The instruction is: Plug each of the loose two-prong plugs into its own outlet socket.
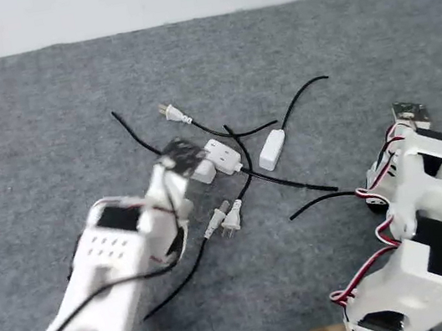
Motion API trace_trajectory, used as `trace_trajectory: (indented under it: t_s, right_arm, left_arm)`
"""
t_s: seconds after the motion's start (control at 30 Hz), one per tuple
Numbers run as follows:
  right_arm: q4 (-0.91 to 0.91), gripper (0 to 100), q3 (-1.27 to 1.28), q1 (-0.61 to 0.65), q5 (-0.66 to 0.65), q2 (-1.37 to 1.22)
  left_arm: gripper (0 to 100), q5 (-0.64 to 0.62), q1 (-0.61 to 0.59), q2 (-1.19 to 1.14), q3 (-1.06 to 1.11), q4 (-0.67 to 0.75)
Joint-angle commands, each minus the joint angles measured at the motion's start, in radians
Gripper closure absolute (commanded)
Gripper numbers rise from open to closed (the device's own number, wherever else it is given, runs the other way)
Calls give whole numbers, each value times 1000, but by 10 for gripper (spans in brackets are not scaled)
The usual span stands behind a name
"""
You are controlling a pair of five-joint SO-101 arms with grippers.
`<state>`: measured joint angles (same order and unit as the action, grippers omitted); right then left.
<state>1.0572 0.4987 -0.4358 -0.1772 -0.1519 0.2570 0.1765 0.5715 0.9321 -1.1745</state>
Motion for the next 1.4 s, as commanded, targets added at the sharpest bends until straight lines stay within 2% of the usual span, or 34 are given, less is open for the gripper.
trace_trajectory:
  t_s: [0.0,0.13,0.2,0.3,0.43,0.53,0.6,0.7,0.83,0.93,1.0,1.1,1.23,1.37]
  right_arm:
    - [-27,990,0,24,-15,38]
    - [-5,990,-2,33,-6,53]
    - [44,990,-11,54,-3,82]
    - [136,990,-37,147,41,165]
    - [275,990,-97,343,81,289]
    - [314,990,-112,545,81,352]
    - [308,990,-109,710,-35,361]
    - [282,990,-100,866,-368,361]
    - [263,990,-52,944,-924,361]
    - [308,990,-34,980,-1200,361]
    - [314,990,-35,992,-1298,361]
    - [278,979,-28,1026,-1373,360]
    - [240,898,-21,1087,-1376,323]
    - [125,913,-23,1124,-1376,245]
  left_arm:
    - [987,-69,-133,175,71,-44]
    - [987,-78,-273,285,217,5]
    - [987,-75,-324,318,302,91]
    - [987,-77,-333,341,403,241]
    - [987,-75,-299,341,406,270]
    - [987,-71,-313,344,407,267]
    - [987,-71,-315,345,407,267]
    - [987,-69,-315,347,407,267]
    - [987,-20,-341,348,406,265]
    - [987,-8,-410,348,394,276]
    - [987,-8,-453,348,381,296]
    - [987,-8,-497,348,378,331]
    - [987,-8,-502,348,377,338]
    - [987,-8,-500,348,377,339]
